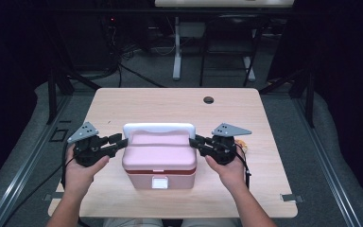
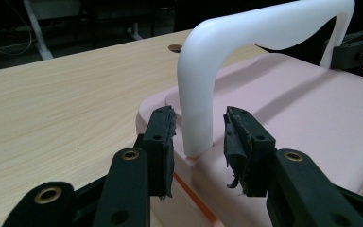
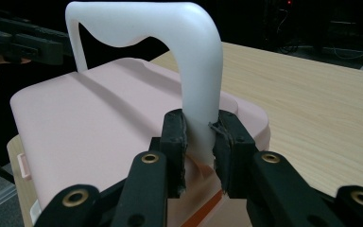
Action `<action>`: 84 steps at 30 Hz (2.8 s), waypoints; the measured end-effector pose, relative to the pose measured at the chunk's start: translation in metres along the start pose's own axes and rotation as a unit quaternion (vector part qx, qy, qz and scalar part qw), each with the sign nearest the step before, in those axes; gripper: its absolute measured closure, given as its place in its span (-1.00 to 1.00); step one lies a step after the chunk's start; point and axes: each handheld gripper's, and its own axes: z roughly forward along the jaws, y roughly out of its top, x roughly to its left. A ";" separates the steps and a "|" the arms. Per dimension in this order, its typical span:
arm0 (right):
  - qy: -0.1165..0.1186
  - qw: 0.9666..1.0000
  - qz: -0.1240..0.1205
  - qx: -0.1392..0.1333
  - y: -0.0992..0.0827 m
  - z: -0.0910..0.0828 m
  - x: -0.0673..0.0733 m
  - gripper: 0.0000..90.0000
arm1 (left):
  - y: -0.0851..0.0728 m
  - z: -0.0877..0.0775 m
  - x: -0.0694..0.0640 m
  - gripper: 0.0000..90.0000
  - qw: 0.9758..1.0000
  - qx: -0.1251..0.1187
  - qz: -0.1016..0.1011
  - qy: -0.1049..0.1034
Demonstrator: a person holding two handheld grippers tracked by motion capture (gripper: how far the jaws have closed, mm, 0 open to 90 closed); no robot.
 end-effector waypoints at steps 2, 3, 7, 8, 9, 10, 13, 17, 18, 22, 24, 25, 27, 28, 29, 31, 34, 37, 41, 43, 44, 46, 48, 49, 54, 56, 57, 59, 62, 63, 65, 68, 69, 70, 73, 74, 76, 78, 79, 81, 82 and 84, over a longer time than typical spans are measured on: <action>0.001 1.000 0.001 -0.003 0.002 -0.001 0.000 0.65 | 0.000 -0.006 0.000 0.48 1.000 0.000 0.003 0.006; 0.002 1.000 0.003 -0.004 0.003 -0.001 -0.001 0.65 | 0.000 -0.008 -0.001 0.49 1.000 -0.001 0.003 0.008; 0.005 1.000 0.006 -0.007 0.006 -0.001 -0.002 0.66 | 0.003 -0.015 -0.002 0.51 1.000 0.002 0.002 0.014; 0.005 1.000 0.006 -0.007 0.006 -0.001 -0.002 0.66 | 0.003 -0.015 -0.002 0.51 1.000 0.002 0.002 0.014; 0.007 1.000 0.009 -0.009 0.006 -0.001 -0.002 0.66 | 0.004 -0.018 -0.003 0.51 1.000 -0.002 0.002 0.015; 0.007 1.000 0.009 -0.009 0.007 -0.001 -0.003 0.66 | 0.004 -0.019 -0.003 0.51 1.000 -0.002 0.003 0.016; 0.007 1.000 0.008 -0.008 0.007 -0.001 -0.003 0.66 | -0.003 -0.028 -0.006 0.54 1.000 0.006 0.013 0.025; 0.007 1.000 0.008 -0.009 0.009 -0.002 -0.002 0.66 | -0.017 -0.035 -0.008 0.57 1.000 0.013 0.011 0.024; 0.007 1.000 0.007 -0.009 0.009 -0.003 -0.002 0.66 | -0.020 -0.036 -0.008 0.57 1.000 0.013 0.009 0.024; 0.007 1.000 0.007 -0.011 0.010 -0.003 -0.002 0.66 | -0.030 -0.038 -0.009 0.57 0.999 0.022 0.011 0.024; 0.007 1.000 0.008 -0.011 0.010 -0.003 -0.002 0.66 | -0.033 -0.038 -0.010 0.58 0.999 0.025 0.012 0.024; 0.007 1.000 0.009 -0.012 0.010 -0.003 -0.002 0.66 | -0.034 -0.037 -0.010 0.58 0.999 0.028 0.011 0.024; 0.007 1.000 0.009 -0.012 0.010 -0.003 -0.002 0.66 | -0.036 -0.034 -0.011 0.58 0.999 0.028 0.012 0.021; 0.007 1.000 0.008 -0.012 0.010 -0.003 -0.002 0.66 | -0.037 -0.033 -0.012 0.58 0.999 0.031 0.013 0.019; 0.007 1.000 0.009 -0.012 0.010 -0.003 -0.002 0.66 | -0.037 -0.031 -0.013 0.58 0.999 0.033 0.014 0.017; 0.007 1.000 0.007 -0.013 0.010 -0.003 -0.002 0.66 | -0.039 -0.028 -0.015 0.58 0.999 0.037 0.017 0.014; 0.007 1.000 0.008 -0.014 0.010 -0.002 -0.003 0.66 | -0.041 -0.024 -0.017 0.58 0.999 0.042 0.020 0.010; 0.006 1.000 0.006 -0.014 0.010 -0.002 -0.002 0.66 | -0.041 -0.022 -0.019 0.58 0.999 0.040 0.021 0.005; 0.006 1.000 0.007 -0.014 0.010 -0.002 -0.002 0.66 | -0.041 -0.019 -0.022 0.57 0.999 0.043 0.027 -0.002; 0.006 1.000 0.006 -0.014 0.010 -0.002 -0.002 0.66 | -0.041 -0.018 -0.023 0.56 0.999 0.042 0.026 -0.002; 0.005 1.000 0.006 -0.014 0.010 -0.002 -0.002 0.66 | -0.041 -0.017 -0.023 0.56 0.999 0.042 0.027 -0.002; 0.005 1.000 0.006 -0.012 0.010 -0.002 -0.002 0.66 | -0.040 -0.016 -0.024 0.52 0.999 0.039 0.029 -0.001; 0.004 1.000 0.007 -0.012 0.010 -0.002 -0.003 0.66 | -0.040 -0.015 -0.025 0.51 0.999 0.037 0.030 0.002; 0.004 1.000 0.008 -0.011 0.010 -0.002 -0.002 0.66 | -0.040 -0.015 -0.026 0.51 0.999 0.038 0.030 0.003; 0.005 1.000 0.010 -0.011 0.010 -0.002 -0.003 0.66 | -0.038 -0.015 -0.026 0.49 0.999 0.035 0.034 0.005; 0.005 1.000 0.010 -0.011 0.010 -0.002 -0.003 0.66 | -0.038 -0.015 -0.027 0.48 0.999 0.033 0.033 0.004; 0.006 1.000 0.010 -0.011 0.010 -0.002 -0.003 0.65 | -0.038 -0.015 -0.027 0.47 0.999 0.033 0.034 0.003; 0.006 1.000 0.009 -0.011 0.010 -0.002 -0.004 0.65 | -0.037 -0.014 -0.028 0.47 0.999 0.033 0.037 0.004; 0.004 1.000 0.010 -0.010 0.009 -0.002 -0.004 0.65 | -0.036 -0.014 -0.029 0.48 0.999 0.035 0.039 0.004; 0.005 1.000 0.010 -0.010 0.009 -0.002 -0.004 0.64 | -0.036 -0.014 -0.029 0.48 0.999 0.034 0.040 0.003; 0.004 1.000 0.010 -0.011 0.009 -0.001 -0.004 0.63 | -0.035 -0.015 -0.029 0.49 0.999 0.034 0.040 0.001; 0.003 1.000 0.011 -0.012 0.009 -0.002 -0.005 0.58 | -0.035 -0.014 -0.030 0.49 0.999 0.032 0.039 0.001; 0.003 1.000 0.012 -0.012 0.009 -0.002 -0.005 0.56 | -0.035 -0.014 -0.030 0.49 0.999 0.034 0.041 0.002; 0.001 1.000 0.012 -0.012 0.009 -0.002 -0.005 0.55 | -0.034 -0.015 -0.030 0.49 0.999 0.034 0.040 0.001; -0.002 1.000 0.013 -0.013 0.010 -0.004 -0.006 0.54 | -0.034 -0.015 -0.031 0.49 0.999 0.034 0.040 0.000; -0.004 1.000 0.013 -0.013 0.010 -0.005 -0.005 0.54 | -0.033 -0.015 -0.031 0.49 0.999 0.034 0.041 0.000; -0.007 1.000 0.011 -0.016 0.011 -0.007 -0.005 0.54 | -0.032 -0.016 -0.032 0.49 0.999 0.033 0.042 0.000; -0.009 1.000 0.011 -0.016 0.013 -0.010 -0.005 0.54 | -0.030 -0.016 -0.033 0.49 0.999 0.031 0.043 0.000; -0.013 1.000 0.008 -0.018 0.014 -0.012 -0.005 0.54 | -0.029 -0.017 -0.033 0.49 0.999 0.029 0.045 0.000; -0.016 1.000 0.007 -0.020 0.016 -0.016 -0.005 0.54 | -0.027 -0.017 -0.034 0.49 0.999 0.026 0.044 -0.001; -0.019 1.000 0.006 -0.021 0.016 -0.018 -0.005 0.54 | -0.026 -0.018 -0.034 0.49 0.999 0.024 0.047 -0.001; -0.023 0.999 0.006 -0.022 0.017 -0.023 -0.005 0.54 | -0.025 -0.018 -0.035 0.49 0.999 0.020 0.045 0.001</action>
